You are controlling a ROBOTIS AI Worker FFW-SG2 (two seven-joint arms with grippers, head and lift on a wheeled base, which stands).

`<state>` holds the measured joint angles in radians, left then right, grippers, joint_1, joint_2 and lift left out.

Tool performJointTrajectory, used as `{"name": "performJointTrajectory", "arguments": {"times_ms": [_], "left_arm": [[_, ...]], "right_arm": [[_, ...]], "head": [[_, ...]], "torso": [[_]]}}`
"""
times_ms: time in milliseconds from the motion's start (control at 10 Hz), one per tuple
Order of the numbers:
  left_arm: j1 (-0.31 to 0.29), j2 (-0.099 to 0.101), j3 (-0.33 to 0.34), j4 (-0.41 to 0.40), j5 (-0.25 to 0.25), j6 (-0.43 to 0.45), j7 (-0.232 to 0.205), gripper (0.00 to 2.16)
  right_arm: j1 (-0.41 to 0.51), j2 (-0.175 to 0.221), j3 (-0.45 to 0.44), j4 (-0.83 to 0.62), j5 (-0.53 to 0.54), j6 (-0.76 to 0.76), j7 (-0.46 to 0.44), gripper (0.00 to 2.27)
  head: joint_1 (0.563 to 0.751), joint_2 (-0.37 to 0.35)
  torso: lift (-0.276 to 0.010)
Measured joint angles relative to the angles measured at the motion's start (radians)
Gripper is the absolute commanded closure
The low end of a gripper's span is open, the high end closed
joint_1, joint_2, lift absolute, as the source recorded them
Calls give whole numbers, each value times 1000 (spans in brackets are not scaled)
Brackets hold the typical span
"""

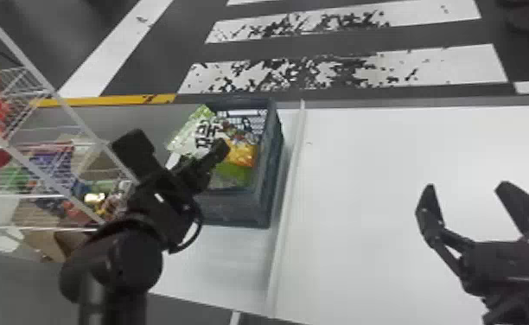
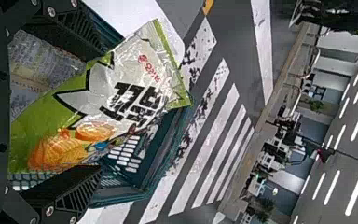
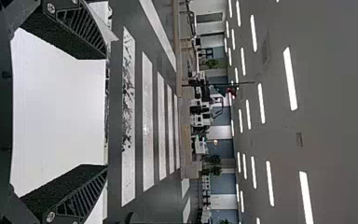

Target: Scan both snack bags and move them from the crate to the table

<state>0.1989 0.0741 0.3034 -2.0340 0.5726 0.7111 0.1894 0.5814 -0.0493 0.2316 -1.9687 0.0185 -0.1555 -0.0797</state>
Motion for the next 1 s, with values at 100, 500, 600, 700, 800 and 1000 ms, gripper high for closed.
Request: {"name": "performJointTrajectory", "arguments": {"times_ms": [100, 500, 600, 700, 800, 1000], "left_arm": [[-30, -1, -16, 22, 6, 0, 32, 147], [-44, -38, -40, 43, 0, 14, 135, 147], [-43, -40, -40, 43, 0, 17, 152, 147], [-46, -40, -40, 46, -2, 18, 160, 147], [-58, -40, -40, 60, -4, 18, 167, 147], [-96, -39, -40, 103, -5, 19, 197, 147]], "right_arm": [[0, -2, 5, -5, 6, 11, 0, 97], [-4, -9, 10, -10, 13, 39, 0, 97], [-8, -10, 11, -8, 13, 47, 1, 97], [-11, -12, 14, -8, 14, 59, 0, 97], [-12, -15, 17, -11, 13, 65, 0, 97], [-16, -21, 20, -14, 13, 81, 1, 97]], "head": [[695, 276], [695, 270], [695, 275], [695, 278], [695, 282], [695, 287]], "torso": [[-88], [-88], [-88], [-88], [-88], [-88]]}}
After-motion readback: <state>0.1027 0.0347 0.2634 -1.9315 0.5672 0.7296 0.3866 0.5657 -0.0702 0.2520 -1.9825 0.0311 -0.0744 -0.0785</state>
